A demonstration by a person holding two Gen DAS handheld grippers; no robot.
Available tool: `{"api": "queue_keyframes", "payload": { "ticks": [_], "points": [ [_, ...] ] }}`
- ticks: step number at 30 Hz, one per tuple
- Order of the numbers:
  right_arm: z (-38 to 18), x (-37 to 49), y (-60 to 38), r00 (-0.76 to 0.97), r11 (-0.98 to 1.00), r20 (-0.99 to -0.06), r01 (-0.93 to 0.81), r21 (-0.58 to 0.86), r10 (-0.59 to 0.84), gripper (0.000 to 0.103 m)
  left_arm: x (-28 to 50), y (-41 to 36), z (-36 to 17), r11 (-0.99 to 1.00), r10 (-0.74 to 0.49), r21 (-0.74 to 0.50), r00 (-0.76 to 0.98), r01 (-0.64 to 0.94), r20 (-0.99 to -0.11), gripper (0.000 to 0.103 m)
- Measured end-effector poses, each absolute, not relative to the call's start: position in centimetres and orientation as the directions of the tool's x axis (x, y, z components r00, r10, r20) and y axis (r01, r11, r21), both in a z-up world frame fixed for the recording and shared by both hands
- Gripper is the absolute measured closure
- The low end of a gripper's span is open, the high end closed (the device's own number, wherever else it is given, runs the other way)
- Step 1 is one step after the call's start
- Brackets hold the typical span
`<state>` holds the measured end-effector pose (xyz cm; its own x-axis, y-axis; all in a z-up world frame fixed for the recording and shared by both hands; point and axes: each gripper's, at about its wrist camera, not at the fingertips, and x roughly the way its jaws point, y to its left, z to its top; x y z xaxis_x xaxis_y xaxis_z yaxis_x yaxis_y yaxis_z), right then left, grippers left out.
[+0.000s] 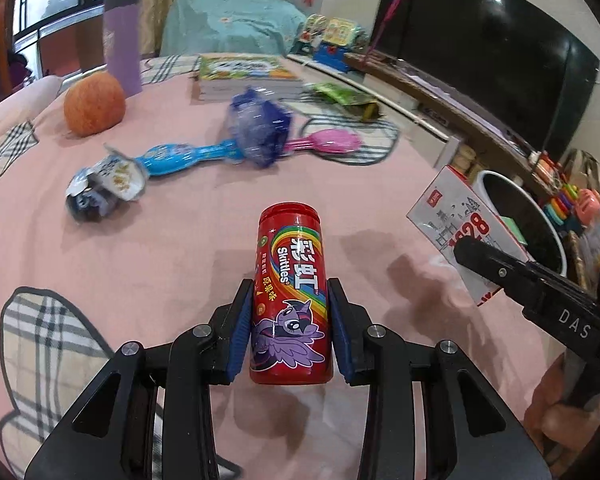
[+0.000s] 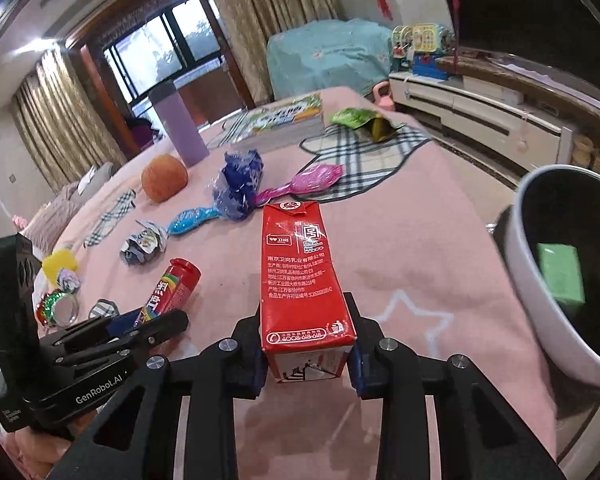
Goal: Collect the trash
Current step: 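Carry the Skittles tube with the left tool while the right tool carries the milk box over the bin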
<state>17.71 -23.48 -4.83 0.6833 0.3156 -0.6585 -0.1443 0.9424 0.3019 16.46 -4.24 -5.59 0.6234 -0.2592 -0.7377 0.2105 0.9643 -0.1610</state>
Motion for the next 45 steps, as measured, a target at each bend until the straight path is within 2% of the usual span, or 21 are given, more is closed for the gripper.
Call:
{"api": "queue_keyframes", "payload": {
  "ticks": [13,28,45],
  "points": [
    [-2.3,11.8,-29.6,0.764,0.937,-0.587,-0.063,0.344,0.268,0.071,14.4,-10.1,-4.4,0.925,-0.35,-0.168,0.591,0.342,-0.727,0.069],
    [-2.3,9.6,-37.4,0.797,0.934,-0.586,0.083,0.346,0.147,0.071,14.0,-18.2,-2.5,0.87,-0.416,-0.132,0.565,0.475,-0.713,0.069],
    [-2.1,9.9,-41.8,0.801,0.933,-0.592,0.141,0.331,0.089,0.071,14.5,-24.1,-1.6,0.829,-0.447,-0.108,0.533,0.549,-0.718,0.069]
  ]
}}
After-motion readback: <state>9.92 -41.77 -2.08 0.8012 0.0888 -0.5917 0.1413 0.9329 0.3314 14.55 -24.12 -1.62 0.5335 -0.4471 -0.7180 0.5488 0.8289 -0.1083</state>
